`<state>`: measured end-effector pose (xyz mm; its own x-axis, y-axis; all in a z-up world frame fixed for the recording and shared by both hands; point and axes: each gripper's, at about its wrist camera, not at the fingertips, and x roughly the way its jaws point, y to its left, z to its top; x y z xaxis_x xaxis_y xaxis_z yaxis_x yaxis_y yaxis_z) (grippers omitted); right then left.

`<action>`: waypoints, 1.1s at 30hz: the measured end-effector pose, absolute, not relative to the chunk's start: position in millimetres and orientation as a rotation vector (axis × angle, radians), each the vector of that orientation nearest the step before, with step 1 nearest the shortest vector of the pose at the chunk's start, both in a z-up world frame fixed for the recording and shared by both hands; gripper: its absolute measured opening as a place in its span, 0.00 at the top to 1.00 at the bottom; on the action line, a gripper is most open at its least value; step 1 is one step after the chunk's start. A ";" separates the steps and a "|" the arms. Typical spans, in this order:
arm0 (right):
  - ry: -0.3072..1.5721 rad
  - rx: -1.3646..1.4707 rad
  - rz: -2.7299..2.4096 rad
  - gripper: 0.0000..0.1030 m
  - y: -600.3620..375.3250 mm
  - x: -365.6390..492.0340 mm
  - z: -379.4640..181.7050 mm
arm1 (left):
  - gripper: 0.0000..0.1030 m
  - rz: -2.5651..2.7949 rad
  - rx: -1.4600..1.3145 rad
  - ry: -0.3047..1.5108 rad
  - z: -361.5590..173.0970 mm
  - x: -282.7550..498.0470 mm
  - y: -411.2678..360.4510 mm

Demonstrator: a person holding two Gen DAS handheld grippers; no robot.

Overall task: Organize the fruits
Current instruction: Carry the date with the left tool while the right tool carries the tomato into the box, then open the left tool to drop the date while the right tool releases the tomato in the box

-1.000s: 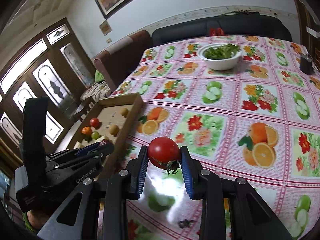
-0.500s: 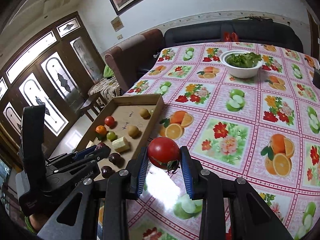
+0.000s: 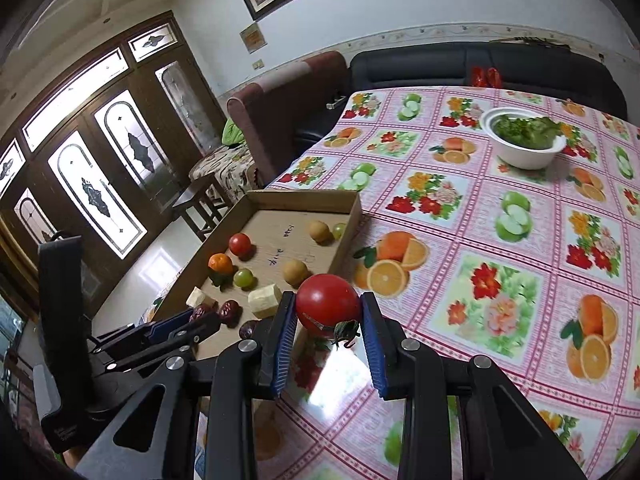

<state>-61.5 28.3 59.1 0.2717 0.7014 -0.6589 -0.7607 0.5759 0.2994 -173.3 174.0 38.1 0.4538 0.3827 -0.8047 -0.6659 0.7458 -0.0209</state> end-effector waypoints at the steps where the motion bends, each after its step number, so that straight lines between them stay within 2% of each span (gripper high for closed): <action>1: 0.843 -0.084 0.990 0.69 32.1 -60.6 58.8 | 0.79 0.667 -0.366 0.886 37.5 -174.7 177.3; 17: 0.876 -0.125 1.059 0.69 90.4 -50.4 45.7 | 0.79 0.602 -0.529 0.889 21.2 -203.4 219.7; 33: 0.957 -0.264 1.106 0.69 203.1 -25.6 7.5 | 0.79 0.525 -0.496 0.969 4.0 -196.5 202.8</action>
<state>-25.6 203.1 7.5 0.1136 0.6372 -0.7623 -0.8462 0.4641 0.2618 -196.5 202.8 4.0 0.4627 0.1936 -0.8651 -0.6190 0.7692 -0.1590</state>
